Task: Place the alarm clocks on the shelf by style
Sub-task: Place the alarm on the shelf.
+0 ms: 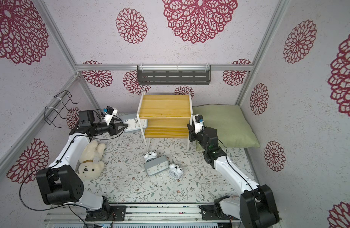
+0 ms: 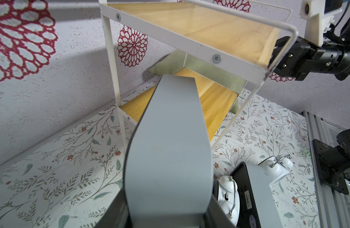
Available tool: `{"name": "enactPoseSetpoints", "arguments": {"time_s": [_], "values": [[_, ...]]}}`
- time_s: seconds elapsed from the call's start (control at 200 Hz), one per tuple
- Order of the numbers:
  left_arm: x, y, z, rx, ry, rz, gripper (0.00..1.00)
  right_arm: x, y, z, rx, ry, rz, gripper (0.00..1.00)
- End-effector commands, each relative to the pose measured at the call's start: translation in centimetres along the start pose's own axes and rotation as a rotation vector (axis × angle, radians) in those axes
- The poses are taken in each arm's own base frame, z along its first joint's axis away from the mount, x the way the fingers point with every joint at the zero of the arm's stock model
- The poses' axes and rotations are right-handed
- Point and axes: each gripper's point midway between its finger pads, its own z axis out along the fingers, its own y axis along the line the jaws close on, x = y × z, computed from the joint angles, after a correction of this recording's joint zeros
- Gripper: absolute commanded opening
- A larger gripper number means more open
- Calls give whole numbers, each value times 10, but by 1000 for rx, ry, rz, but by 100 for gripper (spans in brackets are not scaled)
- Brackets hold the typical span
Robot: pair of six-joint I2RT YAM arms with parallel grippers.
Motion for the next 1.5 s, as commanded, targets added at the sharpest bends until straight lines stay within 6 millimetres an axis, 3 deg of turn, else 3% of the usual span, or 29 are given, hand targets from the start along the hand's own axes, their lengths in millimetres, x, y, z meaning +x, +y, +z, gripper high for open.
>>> {"name": "enactPoseSetpoints", "arguments": {"time_s": [0.0,0.881,1.496], "values": [[-8,-10,6,83,-54,116,7,-20,-6,-1,26,-72,-22,30],[-14,-7,63,290,-155,228,7,-12,6,4,-49,-50,-79,27],[-9,-18,102,419,-166,231,10,-11,8,5,-61,-45,-77,27]]}}
